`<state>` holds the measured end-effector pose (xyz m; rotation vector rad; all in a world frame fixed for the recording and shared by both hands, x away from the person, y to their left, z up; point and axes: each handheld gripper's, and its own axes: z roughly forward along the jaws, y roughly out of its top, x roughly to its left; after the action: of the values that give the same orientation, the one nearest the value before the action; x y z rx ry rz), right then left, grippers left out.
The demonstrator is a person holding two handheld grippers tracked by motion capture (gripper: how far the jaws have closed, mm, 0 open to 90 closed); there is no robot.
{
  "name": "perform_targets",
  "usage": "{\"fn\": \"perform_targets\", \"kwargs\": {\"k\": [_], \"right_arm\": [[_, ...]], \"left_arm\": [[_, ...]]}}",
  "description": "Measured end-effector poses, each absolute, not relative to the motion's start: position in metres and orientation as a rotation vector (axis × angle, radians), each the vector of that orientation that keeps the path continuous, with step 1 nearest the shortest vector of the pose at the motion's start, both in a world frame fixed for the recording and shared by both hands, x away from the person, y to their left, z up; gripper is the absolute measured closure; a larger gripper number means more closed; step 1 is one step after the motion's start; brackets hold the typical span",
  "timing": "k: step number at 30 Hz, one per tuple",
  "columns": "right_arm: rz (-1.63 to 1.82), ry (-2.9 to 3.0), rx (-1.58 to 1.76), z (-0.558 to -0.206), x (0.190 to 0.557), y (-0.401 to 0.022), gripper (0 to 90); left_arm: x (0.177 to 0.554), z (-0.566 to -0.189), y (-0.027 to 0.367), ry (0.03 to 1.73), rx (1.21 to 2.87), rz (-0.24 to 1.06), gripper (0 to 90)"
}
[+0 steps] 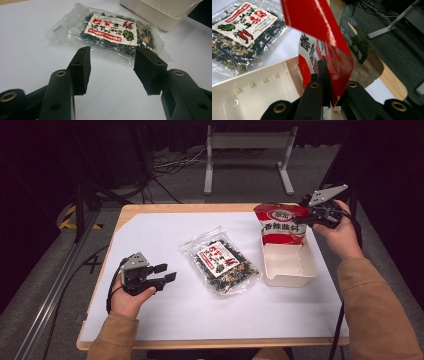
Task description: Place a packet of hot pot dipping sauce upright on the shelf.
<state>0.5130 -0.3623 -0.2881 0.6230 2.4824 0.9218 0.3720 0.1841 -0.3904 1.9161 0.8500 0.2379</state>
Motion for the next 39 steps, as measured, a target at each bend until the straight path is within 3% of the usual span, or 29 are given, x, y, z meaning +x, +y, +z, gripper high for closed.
{"fn": "perform_targets", "kwargs": {"k": [25,30,33,39], "right_arm": [[0.918,2.460,0.834,-0.315,0.511,-0.380,85.7],[0.964,2.436,0.861,-0.316,0.506,-0.381,78.4],[0.987,2.398,0.878,-0.315,0.500,-0.380,66.2],[1.010,2.355,0.900,-0.313,0.486,-0.383,50.1]], "left_arm": [[0.374,-0.391,0.181,0.838,1.926,0.228,47.7],[0.375,-0.391,0.180,0.839,1.927,0.227,47.0],[0.376,-0.391,0.179,0.835,1.920,0.222,46.6],[0.381,-0.390,0.173,0.821,1.924,0.209,46.3]]}}
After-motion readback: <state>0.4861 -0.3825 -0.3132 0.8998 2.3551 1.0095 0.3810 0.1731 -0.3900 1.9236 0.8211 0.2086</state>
